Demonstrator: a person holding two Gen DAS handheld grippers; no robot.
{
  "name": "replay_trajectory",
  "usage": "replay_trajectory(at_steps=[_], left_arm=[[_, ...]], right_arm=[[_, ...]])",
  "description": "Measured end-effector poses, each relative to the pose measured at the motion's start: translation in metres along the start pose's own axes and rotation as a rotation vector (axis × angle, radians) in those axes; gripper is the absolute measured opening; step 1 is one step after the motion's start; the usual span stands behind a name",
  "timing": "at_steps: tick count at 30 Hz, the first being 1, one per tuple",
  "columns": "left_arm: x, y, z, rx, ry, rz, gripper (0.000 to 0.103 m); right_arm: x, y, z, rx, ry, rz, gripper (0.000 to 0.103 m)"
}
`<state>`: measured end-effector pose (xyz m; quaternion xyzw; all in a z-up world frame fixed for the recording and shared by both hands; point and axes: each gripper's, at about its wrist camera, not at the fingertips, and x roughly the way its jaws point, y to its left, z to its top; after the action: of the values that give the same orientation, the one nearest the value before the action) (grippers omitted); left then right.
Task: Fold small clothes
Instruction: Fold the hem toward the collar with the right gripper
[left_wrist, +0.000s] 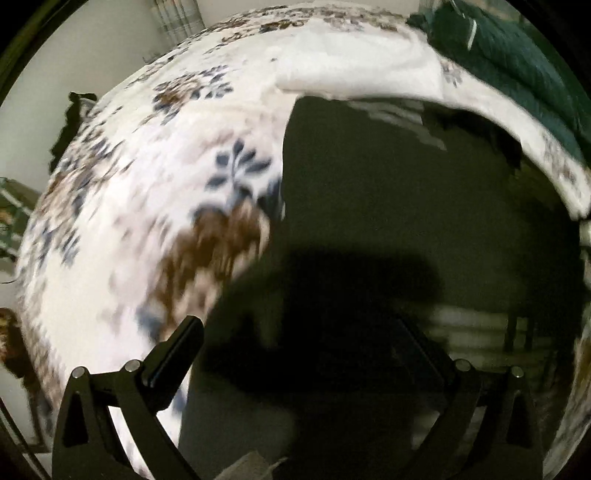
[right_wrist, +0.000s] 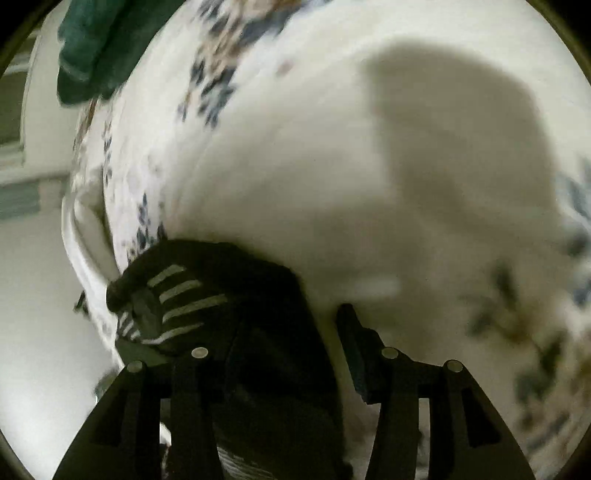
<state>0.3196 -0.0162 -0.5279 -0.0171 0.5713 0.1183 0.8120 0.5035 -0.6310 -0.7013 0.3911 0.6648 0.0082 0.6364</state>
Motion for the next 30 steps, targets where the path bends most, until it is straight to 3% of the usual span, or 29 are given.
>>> replay_trajectory(at_steps=[1, 2, 4, 7, 11, 15, 17, 18, 21, 24, 26, 27, 28, 30], left_arm=[[-0.007, -0.004, -0.010, 0.004, 0.007, 0.016, 0.103], [-0.014, -0.009, -0.023, 0.009, 0.016, 0.039, 0.103], [-0.026, -0.018, -0.050, 0.006, 0.041, 0.076, 0.103], [-0.043, -0.033, -0.081, -0.031, 0.069, 0.085, 0.103], [-0.051, -0.063, -0.110, -0.052, 0.104, 0.070, 0.103], [-0.057, -0.090, -0.139, -0.046, 0.140, 0.036, 0.103], [-0.063, -0.106, -0.156, -0.020, 0.159, 0.018, 0.103], [-0.066, -0.114, -0.165, -0.008, 0.166, 0.005, 0.103], [-0.071, -0.142, -0.195, 0.029, 0.203, -0.034, 0.103], [-0.068, -0.161, -0.216, 0.027, 0.254, -0.060, 0.103], [-0.068, -0.169, -0.222, 0.011, 0.266, -0.072, 0.103], [-0.068, -0.173, -0.224, 0.006, 0.269, -0.074, 0.103], [-0.067, -0.175, -0.225, 0.006, 0.272, -0.074, 0.103], [-0.065, -0.182, -0.224, 0.016, 0.276, -0.082, 0.103]], right_arm=[[0.003, 0.009, 0.001, -0.063, -0.011, -0.028, 0.009], [0.005, 0.019, 0.002, -0.118, -0.002, -0.072, 0.010], [-0.009, 0.037, 0.005, -0.208, -0.072, -0.143, 0.009], [-0.026, 0.040, 0.026, -0.231, -0.148, -0.207, 0.007], [-0.007, 0.036, 0.058, -0.255, -0.069, -0.255, 0.005], [-0.006, 0.037, 0.063, -0.287, 0.057, -0.175, 0.015], [-0.015, 0.027, 0.067, -0.266, 0.096, -0.098, 0.051], [-0.021, 0.019, 0.069, -0.238, 0.107, -0.034, 0.057], [-0.020, -0.001, 0.072, -0.174, 0.151, 0.055, 0.059], [0.016, -0.012, 0.064, -0.129, 0.281, 0.107, 0.060], [0.025, -0.011, 0.055, -0.131, 0.276, 0.152, 0.061], [0.027, -0.007, 0.050, -0.153, 0.247, 0.157, 0.056], [0.030, -0.002, 0.045, -0.180, 0.234, 0.137, 0.016], [0.025, 0.007, 0.036, -0.236, 0.193, 0.061, 0.010]])
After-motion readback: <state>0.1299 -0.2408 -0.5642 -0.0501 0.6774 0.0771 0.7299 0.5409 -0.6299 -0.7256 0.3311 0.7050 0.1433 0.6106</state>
